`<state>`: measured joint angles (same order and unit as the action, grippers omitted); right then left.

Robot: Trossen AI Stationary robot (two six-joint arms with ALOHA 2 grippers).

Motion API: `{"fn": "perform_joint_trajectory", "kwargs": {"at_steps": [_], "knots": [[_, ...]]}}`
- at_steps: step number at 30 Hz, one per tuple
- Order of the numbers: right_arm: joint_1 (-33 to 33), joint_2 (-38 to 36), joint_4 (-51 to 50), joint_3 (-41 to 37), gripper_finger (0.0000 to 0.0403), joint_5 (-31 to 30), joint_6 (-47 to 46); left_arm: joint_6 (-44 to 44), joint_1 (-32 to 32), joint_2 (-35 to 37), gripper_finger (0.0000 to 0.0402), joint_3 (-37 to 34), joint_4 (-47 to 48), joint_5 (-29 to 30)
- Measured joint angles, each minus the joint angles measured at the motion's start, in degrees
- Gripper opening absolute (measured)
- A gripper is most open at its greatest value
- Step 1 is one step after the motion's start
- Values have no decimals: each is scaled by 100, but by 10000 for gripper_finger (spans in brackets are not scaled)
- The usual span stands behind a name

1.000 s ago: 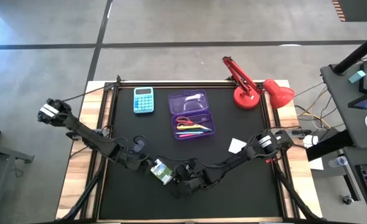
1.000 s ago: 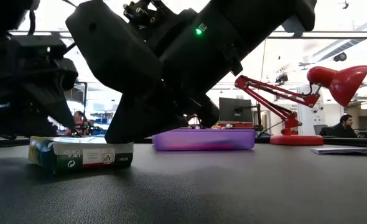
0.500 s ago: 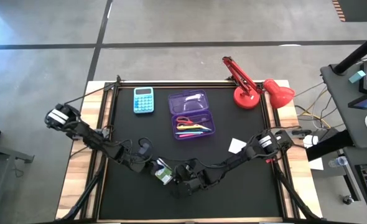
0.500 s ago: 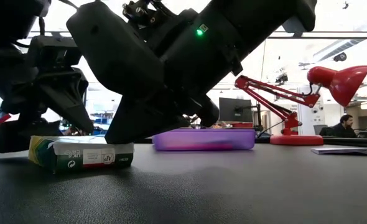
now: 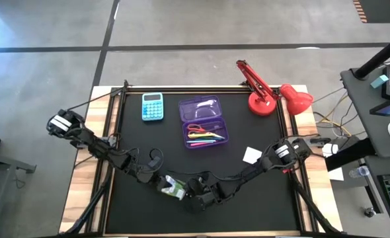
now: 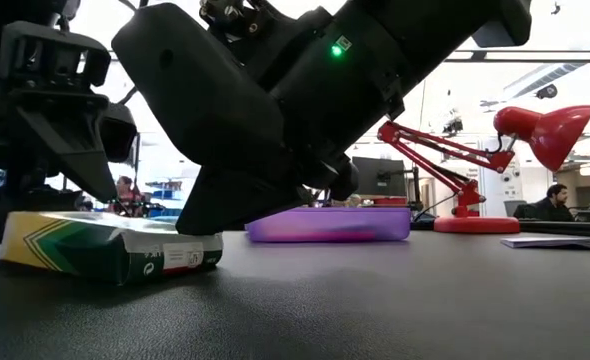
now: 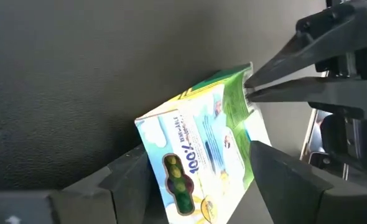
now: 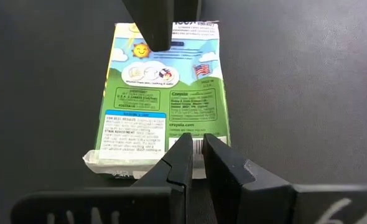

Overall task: Pack school essentials
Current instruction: Put the white crayon box into the violet supply box

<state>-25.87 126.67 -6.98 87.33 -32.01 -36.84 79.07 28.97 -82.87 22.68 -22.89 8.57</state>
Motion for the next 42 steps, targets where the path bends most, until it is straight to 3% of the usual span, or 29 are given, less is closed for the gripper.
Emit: {"fn": "perform_joint_trajectory", "kwargs": {"at_steps": [5, 14, 19, 25, 32, 42], "knots": [[0, -2, 48, 0, 36, -47, 3, -20, -2, -15, 223, 0, -4, 106], [4, -69, 122, -7, 36, -76, 96, -141, -4, -39, 109, 0, 8, 201], [-68, -297, -46, -16, 36, -29, 367, -149, -15, -12, 66, 0, -109, 257], [-231, -825, -906, -28, 36, -9, 382, -408, -11, 237, 57, -22, -172, 301], [-423, -1169, -2082, -26, 36, -37, -115, -1279, -254, 936, 56, -26, -151, 948], [-538, -1555, -3885, -14, 36, -54, -1289, -2500, -1568, 1413, 56, 12, -166, 1447]]}}
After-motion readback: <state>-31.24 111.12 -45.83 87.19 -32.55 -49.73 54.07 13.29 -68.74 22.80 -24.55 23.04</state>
